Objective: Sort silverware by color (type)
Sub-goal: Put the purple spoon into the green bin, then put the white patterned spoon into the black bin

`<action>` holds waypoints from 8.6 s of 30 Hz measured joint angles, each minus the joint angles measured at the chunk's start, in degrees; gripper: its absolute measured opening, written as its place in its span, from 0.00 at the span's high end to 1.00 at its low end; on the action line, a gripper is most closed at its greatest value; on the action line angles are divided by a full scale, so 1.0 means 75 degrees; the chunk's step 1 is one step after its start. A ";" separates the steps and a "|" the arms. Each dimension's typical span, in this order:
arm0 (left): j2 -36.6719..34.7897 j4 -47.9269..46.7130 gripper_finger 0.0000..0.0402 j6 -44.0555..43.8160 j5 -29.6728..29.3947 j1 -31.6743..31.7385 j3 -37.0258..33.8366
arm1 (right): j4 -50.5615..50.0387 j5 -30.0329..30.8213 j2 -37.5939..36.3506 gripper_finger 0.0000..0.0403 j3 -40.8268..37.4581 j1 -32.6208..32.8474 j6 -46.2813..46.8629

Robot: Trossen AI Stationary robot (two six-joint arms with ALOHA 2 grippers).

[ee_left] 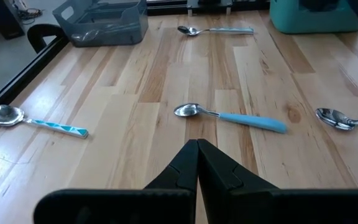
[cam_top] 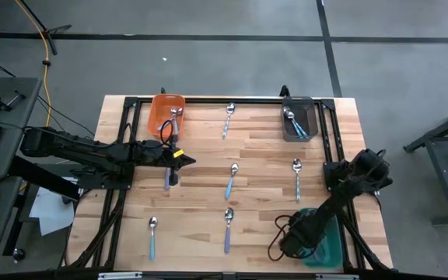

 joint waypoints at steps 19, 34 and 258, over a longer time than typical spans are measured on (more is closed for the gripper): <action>0.0000 0.0036 1.00 0.0000 0.0041 -0.0169 0.0000 | -0.3925 0.3209 -0.0006 1.00 0.2750 -0.0071 -0.2063; 0.0000 0.0033 1.00 0.0012 0.0032 -0.0344 0.0000 | 0.1717 0.6229 -0.1287 1.00 0.0812 -0.2297 -0.8880; 0.2092 0.1185 1.00 0.0219 -0.1784 0.0495 0.0000 | -0.1382 0.4392 0.0513 1.00 0.5171 -1.0842 -1.0580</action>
